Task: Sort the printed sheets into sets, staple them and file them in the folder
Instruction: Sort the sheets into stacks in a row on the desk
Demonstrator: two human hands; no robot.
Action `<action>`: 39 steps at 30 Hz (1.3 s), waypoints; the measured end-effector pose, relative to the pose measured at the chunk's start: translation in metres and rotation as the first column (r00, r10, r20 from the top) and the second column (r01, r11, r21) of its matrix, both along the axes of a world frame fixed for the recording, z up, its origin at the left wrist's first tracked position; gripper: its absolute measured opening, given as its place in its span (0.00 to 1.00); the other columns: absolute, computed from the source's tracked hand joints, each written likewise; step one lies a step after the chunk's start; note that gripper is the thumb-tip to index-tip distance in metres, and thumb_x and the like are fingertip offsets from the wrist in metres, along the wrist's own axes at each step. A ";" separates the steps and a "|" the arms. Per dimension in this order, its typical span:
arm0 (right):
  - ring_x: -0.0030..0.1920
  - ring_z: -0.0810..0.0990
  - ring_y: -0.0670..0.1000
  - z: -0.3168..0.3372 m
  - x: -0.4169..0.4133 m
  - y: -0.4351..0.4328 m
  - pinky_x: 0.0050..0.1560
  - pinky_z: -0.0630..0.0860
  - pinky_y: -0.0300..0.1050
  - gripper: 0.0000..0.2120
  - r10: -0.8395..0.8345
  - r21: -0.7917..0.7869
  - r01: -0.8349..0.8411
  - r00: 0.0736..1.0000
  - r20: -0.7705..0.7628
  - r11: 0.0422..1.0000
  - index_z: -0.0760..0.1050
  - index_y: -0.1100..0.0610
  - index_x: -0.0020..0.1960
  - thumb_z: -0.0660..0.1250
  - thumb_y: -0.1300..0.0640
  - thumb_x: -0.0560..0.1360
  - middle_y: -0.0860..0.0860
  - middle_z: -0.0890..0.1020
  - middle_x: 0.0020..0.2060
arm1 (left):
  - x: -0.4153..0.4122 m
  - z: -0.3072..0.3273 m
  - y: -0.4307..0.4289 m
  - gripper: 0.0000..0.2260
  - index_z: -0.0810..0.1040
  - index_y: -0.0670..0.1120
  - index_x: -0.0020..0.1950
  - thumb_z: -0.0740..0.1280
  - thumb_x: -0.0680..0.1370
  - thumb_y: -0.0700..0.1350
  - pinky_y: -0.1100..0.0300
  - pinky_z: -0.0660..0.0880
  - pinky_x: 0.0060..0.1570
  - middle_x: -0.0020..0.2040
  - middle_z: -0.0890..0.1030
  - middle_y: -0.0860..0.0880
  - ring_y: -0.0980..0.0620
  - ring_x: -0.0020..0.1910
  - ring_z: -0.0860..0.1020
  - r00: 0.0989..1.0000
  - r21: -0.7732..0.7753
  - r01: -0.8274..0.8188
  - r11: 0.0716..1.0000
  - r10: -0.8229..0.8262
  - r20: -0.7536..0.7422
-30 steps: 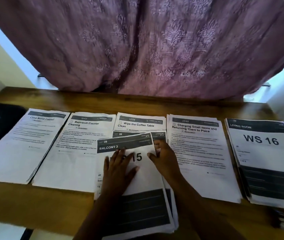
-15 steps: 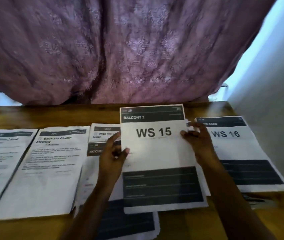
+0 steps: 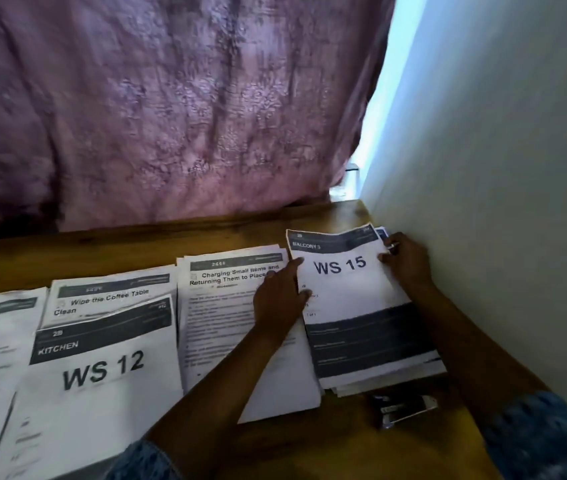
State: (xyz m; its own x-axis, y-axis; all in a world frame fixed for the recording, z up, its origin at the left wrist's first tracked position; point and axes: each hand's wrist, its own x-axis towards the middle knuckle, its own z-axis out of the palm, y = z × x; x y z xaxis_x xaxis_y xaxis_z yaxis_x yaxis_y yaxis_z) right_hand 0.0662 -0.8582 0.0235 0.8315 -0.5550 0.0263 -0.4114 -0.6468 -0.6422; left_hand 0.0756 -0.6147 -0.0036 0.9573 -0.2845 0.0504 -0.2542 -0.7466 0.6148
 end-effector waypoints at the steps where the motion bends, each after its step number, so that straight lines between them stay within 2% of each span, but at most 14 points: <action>1: 0.49 0.80 0.61 -0.004 -0.002 -0.001 0.46 0.71 0.44 0.12 0.011 -0.055 -0.010 1.000 0.013 0.998 0.76 0.62 0.52 0.72 0.65 0.69 0.61 0.82 0.47 | -0.001 -0.003 -0.003 0.30 0.64 0.55 0.74 0.69 0.74 0.55 0.50 0.67 0.63 0.67 0.75 0.48 0.45 0.67 0.70 0.999 0.113 0.022 0.993 -0.027 0.038; 4: 0.61 0.74 0.60 -0.014 -0.009 0.012 0.61 0.68 0.47 0.20 0.101 -0.206 -0.101 0.995 -0.011 0.973 0.72 0.62 0.64 0.68 0.60 0.73 0.60 0.76 0.61 | -0.009 -0.009 -0.006 0.29 0.61 0.56 0.76 0.63 0.77 0.61 0.47 0.48 0.73 0.79 0.53 0.46 0.45 0.77 0.49 0.989 0.300 0.120 0.946 -0.141 0.048; 7: 0.75 0.56 0.57 -0.031 -0.019 0.029 0.73 0.53 0.53 0.30 0.219 -0.307 -0.296 0.940 -0.260 0.905 0.59 0.57 0.74 0.61 0.45 0.78 0.58 0.58 0.75 | -0.011 -0.014 -0.008 0.26 0.57 0.57 0.77 0.56 0.80 0.61 0.44 0.37 0.73 0.79 0.43 0.47 0.45 0.77 0.39 0.971 0.384 0.222 0.896 -0.241 0.001; 8: 0.76 0.51 0.56 -0.039 -0.024 0.031 0.74 0.48 0.55 0.32 0.217 -0.352 -0.330 0.921 -0.323 0.876 0.54 0.56 0.76 0.57 0.41 0.78 0.57 0.53 0.76 | -0.011 -0.014 -0.009 0.26 0.56 0.56 0.77 0.54 0.80 0.61 0.44 0.36 0.72 0.79 0.43 0.47 0.45 0.77 0.39 0.963 0.412 0.248 0.877 -0.269 -0.009; 10: 0.77 0.48 0.55 -0.052 -0.036 0.035 0.74 0.45 0.57 0.33 0.188 -0.386 -0.326 0.916 -0.353 0.863 0.49 0.55 0.77 0.50 0.38 0.79 0.56 0.50 0.77 | -0.009 -0.015 -0.010 0.25 0.53 0.56 0.78 0.51 0.81 0.60 0.44 0.34 0.72 0.79 0.45 0.48 0.45 0.78 0.41 0.949 0.453 0.292 0.842 -0.314 -0.027; 16: 0.76 0.51 0.54 -0.059 -0.054 0.031 0.74 0.45 0.55 0.34 0.143 -0.392 -0.254 0.946 -0.290 0.884 0.47 0.55 0.77 0.49 0.38 0.79 0.56 0.52 0.77 | -0.007 -0.021 -0.015 0.26 0.50 0.55 0.78 0.50 0.82 0.60 0.46 0.33 0.71 0.79 0.46 0.49 0.47 0.78 0.43 0.920 0.453 0.365 0.813 -0.388 -0.044; 20: 0.76 0.52 0.55 -0.054 -0.049 0.029 0.74 0.47 0.57 0.34 0.161 -0.386 -0.266 0.946 -0.282 0.883 0.50 0.56 0.77 0.51 0.38 0.79 0.56 0.55 0.76 | -0.008 -0.024 -0.017 0.29 0.51 0.54 0.78 0.47 0.80 0.64 0.48 0.32 0.71 0.79 0.48 0.49 0.48 0.78 0.44 0.927 0.424 0.343 0.838 -0.376 -0.006; 24: 0.76 0.53 0.56 -0.039 -0.050 0.046 0.74 0.45 0.56 0.33 0.160 -0.388 -0.226 0.968 -0.194 0.894 0.53 0.57 0.77 0.54 0.40 0.78 0.57 0.56 0.76 | -0.017 -0.012 0.001 0.38 0.52 0.55 0.78 0.36 0.72 0.71 0.50 0.32 0.71 0.79 0.51 0.50 0.51 0.78 0.45 0.954 0.246 0.259 0.934 -0.288 0.087; 27: 0.75 0.56 0.58 -0.019 -0.050 0.089 0.74 0.49 0.55 0.32 0.258 -0.329 -0.281 0.959 -0.115 0.901 0.57 0.59 0.75 0.61 0.45 0.78 0.58 0.59 0.75 | -0.027 0.005 0.041 0.31 0.61 0.56 0.76 0.46 0.77 0.69 0.49 0.33 0.70 0.78 0.56 0.51 0.50 0.78 0.50 0.972 0.213 0.143 0.966 -0.178 0.156; 29: 0.74 0.60 0.59 -0.011 -0.049 0.130 0.73 0.53 0.54 0.28 0.364 -0.292 -0.345 0.931 0.011 0.892 0.62 0.60 0.73 0.65 0.50 0.77 0.59 0.64 0.73 | -0.033 0.014 0.081 0.28 0.66 0.56 0.73 0.51 0.77 0.66 0.48 0.36 0.71 0.77 0.58 0.52 0.50 0.77 0.52 0.985 0.161 0.045 0.986 -0.071 0.160; 33: 0.72 0.63 0.54 -0.005 -0.054 0.222 0.71 0.54 0.47 0.22 0.616 -0.194 -0.595 0.784 0.074 0.780 0.66 0.56 0.71 0.63 0.53 0.78 0.54 0.68 0.71 | -0.055 0.008 0.178 0.27 0.70 0.54 0.71 0.51 0.77 0.64 0.42 0.44 0.73 0.75 0.64 0.52 0.49 0.75 0.59 0.976 0.104 -0.142 0.984 0.122 0.180; 36: 0.64 0.75 0.57 -0.013 -0.054 0.279 0.66 0.69 0.56 0.21 0.740 -0.253 -0.704 0.668 0.084 0.664 0.74 0.58 0.65 0.66 0.54 0.73 0.56 0.77 0.63 | -0.074 -0.007 0.244 0.19 0.73 0.51 0.68 0.63 0.78 0.54 0.34 0.57 0.69 0.71 0.71 0.47 0.43 0.71 0.67 0.935 0.194 -0.313 0.930 0.266 0.235; 38: 0.61 0.77 0.59 -0.022 -0.048 0.306 0.62 0.73 0.59 0.22 0.754 -0.230 -0.724 0.652 0.082 0.651 0.75 0.60 0.63 0.67 0.54 0.71 0.58 0.79 0.59 | -0.083 -0.016 0.276 0.20 0.74 0.51 0.68 0.69 0.76 0.49 0.34 0.57 0.69 0.70 0.72 0.45 0.41 0.70 0.68 0.913 0.251 -0.397 0.883 0.354 0.201; 39: 0.63 0.75 0.60 -0.024 -0.045 0.316 0.64 0.71 0.59 0.23 0.754 -0.201 -0.731 0.652 0.076 0.652 0.73 0.60 0.65 0.66 0.54 0.72 0.58 0.78 0.61 | -0.086 -0.020 0.289 0.20 0.74 0.50 0.68 0.69 0.76 0.49 0.35 0.56 0.70 0.71 0.71 0.45 0.40 0.71 0.67 0.912 0.282 -0.407 0.869 0.373 0.169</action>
